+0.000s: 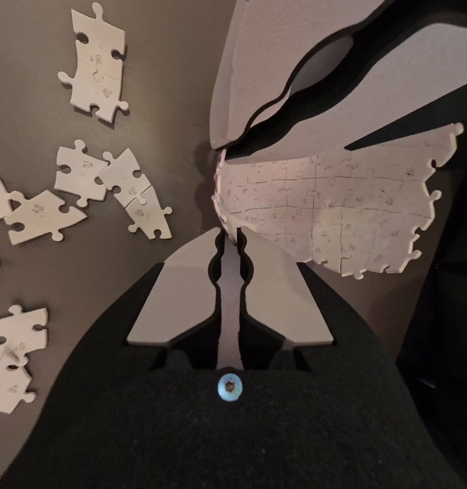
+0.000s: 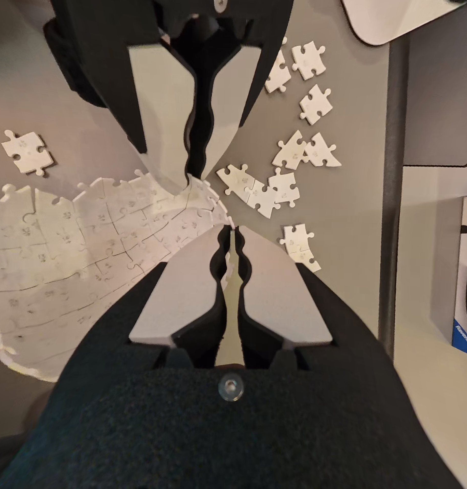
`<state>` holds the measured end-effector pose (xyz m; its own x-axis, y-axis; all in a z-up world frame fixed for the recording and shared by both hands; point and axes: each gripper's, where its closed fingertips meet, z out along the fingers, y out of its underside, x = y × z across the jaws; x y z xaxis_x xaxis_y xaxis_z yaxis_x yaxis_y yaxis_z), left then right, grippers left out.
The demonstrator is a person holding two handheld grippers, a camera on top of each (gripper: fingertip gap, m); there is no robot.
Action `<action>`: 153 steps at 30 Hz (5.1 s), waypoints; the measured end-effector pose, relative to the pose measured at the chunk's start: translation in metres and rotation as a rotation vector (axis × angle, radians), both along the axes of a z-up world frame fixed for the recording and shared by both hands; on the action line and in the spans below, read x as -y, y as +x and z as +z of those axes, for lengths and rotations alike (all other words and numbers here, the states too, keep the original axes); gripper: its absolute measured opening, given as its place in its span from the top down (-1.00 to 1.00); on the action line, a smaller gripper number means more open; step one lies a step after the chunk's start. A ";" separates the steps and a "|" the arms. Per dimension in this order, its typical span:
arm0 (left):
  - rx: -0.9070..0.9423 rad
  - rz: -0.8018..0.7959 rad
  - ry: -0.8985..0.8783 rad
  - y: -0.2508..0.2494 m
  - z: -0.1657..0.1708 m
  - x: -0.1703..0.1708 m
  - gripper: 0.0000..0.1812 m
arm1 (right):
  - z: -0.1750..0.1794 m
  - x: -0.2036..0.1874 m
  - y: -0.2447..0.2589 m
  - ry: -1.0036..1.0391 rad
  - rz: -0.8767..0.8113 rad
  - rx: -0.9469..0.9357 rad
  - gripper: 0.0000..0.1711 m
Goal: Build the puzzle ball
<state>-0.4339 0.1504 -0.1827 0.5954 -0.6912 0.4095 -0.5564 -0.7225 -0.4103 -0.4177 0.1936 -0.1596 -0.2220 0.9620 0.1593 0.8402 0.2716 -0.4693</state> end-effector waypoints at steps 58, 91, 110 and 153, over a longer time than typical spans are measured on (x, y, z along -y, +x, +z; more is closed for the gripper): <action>0.076 0.064 0.082 0.012 -0.004 -0.025 0.98 | -0.013 -0.002 0.000 0.004 -0.019 0.031 0.95; 0.186 0.126 0.188 -0.007 -0.021 -0.054 0.90 | 0.009 -0.004 0.006 0.010 0.040 -0.020 0.94; 0.256 0.101 0.315 0.004 -0.016 -0.066 1.00 | 0.006 0.038 0.002 0.059 0.641 0.211 1.00; 0.221 0.337 0.266 -0.025 -0.023 -0.027 1.00 | -0.013 0.051 -0.016 0.401 1.263 0.135 1.00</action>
<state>-0.4588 0.1775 -0.2060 0.7230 -0.5728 0.3862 -0.1883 -0.7012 -0.6876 -0.4333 0.1427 -0.1729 -0.9575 -0.0225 0.2876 -0.0555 0.9927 -0.1073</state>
